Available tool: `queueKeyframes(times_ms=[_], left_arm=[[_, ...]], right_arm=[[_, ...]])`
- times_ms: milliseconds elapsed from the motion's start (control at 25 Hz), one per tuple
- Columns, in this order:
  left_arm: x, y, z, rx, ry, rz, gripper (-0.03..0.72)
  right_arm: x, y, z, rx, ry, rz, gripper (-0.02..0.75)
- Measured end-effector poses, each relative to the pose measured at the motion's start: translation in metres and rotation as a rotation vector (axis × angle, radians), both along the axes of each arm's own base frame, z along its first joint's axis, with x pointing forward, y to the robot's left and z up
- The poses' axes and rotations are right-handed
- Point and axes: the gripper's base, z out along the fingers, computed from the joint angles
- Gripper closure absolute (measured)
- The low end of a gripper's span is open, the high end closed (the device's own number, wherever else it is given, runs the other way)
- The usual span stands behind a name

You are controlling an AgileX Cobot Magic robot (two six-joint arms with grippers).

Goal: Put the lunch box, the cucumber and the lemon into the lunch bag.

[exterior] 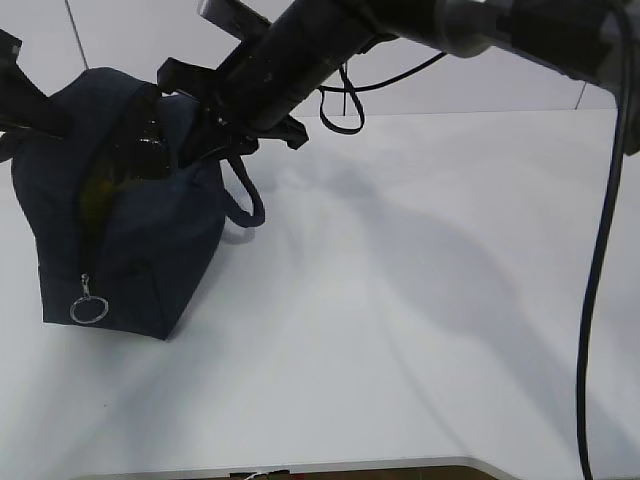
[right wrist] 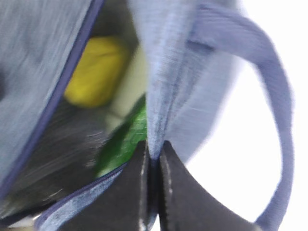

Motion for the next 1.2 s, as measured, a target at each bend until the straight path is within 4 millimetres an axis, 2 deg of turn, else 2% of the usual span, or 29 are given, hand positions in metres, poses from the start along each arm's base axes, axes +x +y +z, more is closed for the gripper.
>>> queueKeyframes(times_ms=[120, 240, 640, 880, 1040, 1200], left_arm=[[0.0, -0.008, 0.0, 0.001, -0.002, -0.024, 0.699], [-0.001, -0.028, 0.0, 0.004, -0.009, -0.07, 0.699], [-0.007, -0.119, 0.002, 0.005, -0.125, -0.191, 0.699], [-0.013, -0.16, 0.005, -0.011, -0.203, -0.203, 0.699], [-0.017, -0.179, 0.007, -0.023, -0.248, -0.199, 0.699], [-0.018, -0.185, 0.008, -0.032, -0.253, -0.185, 0.699]], right_arm=[[0.001, -0.004, 0.0, -0.05, -0.041, 0.008, 0.723], [0.001, -0.012, 0.008, -0.133, -0.101, 0.002, 0.724], [-0.012, -0.05, 0.045, -0.458, -0.226, -0.022, 0.727], [-0.015, -0.072, 0.065, -0.615, -0.306, -0.058, 0.727], [-0.016, -0.076, 0.071, -0.641, -0.335, -0.06, 0.727], [-0.014, -0.082, 0.073, -0.68, -0.356, -0.067, 0.728]])
